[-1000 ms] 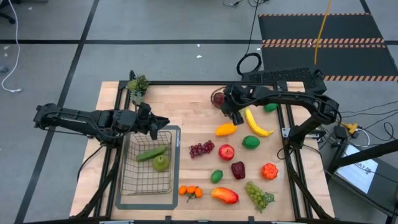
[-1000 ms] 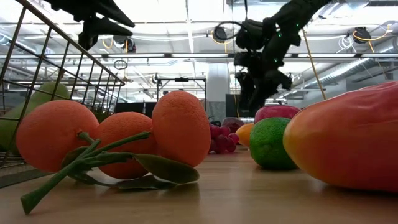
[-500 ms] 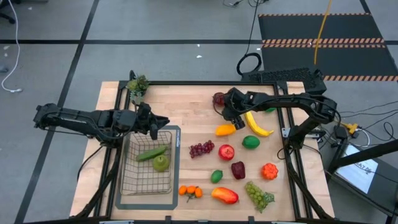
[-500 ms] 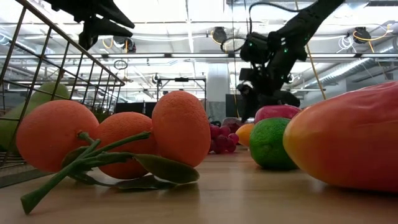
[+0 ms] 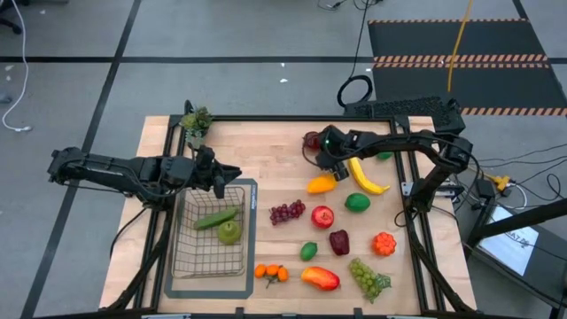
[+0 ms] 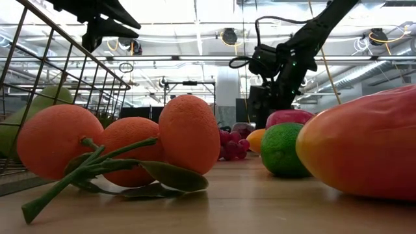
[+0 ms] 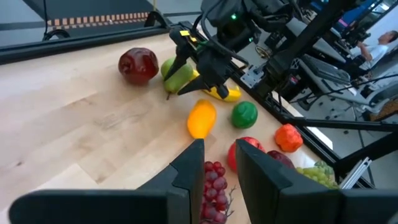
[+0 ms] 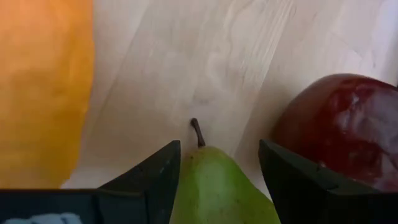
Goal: Build produce basket
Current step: Put the green pear into the wire basket
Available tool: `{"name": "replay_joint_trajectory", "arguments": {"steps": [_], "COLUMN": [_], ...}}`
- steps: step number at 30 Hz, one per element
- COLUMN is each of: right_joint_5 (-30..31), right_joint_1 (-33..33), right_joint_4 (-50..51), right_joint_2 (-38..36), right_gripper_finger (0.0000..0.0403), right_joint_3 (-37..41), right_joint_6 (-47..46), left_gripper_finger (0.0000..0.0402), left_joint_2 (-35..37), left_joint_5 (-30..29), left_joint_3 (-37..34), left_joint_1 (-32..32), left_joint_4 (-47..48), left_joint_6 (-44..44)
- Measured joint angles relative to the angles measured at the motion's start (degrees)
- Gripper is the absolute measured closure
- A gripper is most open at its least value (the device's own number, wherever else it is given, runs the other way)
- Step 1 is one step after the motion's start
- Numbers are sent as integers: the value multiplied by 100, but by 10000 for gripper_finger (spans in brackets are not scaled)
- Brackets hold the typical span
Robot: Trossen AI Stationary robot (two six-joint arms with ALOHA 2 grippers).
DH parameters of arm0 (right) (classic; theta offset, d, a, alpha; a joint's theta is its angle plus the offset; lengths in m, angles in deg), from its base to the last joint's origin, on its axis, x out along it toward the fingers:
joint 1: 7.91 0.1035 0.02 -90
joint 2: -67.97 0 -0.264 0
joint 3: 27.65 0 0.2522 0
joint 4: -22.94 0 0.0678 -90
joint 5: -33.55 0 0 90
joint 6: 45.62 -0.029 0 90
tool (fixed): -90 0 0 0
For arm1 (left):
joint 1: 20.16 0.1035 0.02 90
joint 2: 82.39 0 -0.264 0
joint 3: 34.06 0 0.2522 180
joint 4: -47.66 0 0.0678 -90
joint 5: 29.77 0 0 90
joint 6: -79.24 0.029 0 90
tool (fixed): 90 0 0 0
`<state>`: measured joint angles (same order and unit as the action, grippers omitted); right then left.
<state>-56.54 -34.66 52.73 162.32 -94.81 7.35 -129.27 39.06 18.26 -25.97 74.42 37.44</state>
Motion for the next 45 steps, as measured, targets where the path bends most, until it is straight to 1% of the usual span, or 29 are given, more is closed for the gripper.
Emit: {"name": "replay_joint_trajectory", "arguments": {"steps": [4, 7, 9, 14, 19, 22, 27, 37, 45], "right_joint_5": [-25, -395, -461, -446, -166, -153, 68, 179, 326], "right_joint_1": [-25, -23, -11, 14, 18, 16, 21, 28, 32], "right_joint_4": [6, -5, -45, -272, -405, -334, -45, 264, 370], "right_joint_2": [0, 28, 120, 325, 495, 527, 527, 529, 478], "right_gripper_finger": [191, 196, 202, 213, 223, 234, 264, 342, 396], "right_joint_3": [0, 0, 0, -3, -11, -21, -22, -24, -12], "right_joint_6": [15, 24, 24, -29, -173, -220, -302, -431, -492], "left_gripper_finger": [311, 311, 311, 311, 311, 311, 311, 311, 311], "left_joint_2": [0, 0, 0, 0, 0, 0, 0, 0, 0], "left_joint_5": [-40, -85, -91, -93, -102, -102, -104, -131, -139], "left_joint_3": [1, -1, 1, -1, -1, -1, 0, -1, -1], "left_joint_1": [0, 0, 0, 0, 0, 0, 0, 0, 0], "left_joint_4": [0, 0, 0, -103, -139, -137, -134, -129, -127], "left_joint_6": [109, 140, 120, 114, 116, 119, 123, 197, 228]}}
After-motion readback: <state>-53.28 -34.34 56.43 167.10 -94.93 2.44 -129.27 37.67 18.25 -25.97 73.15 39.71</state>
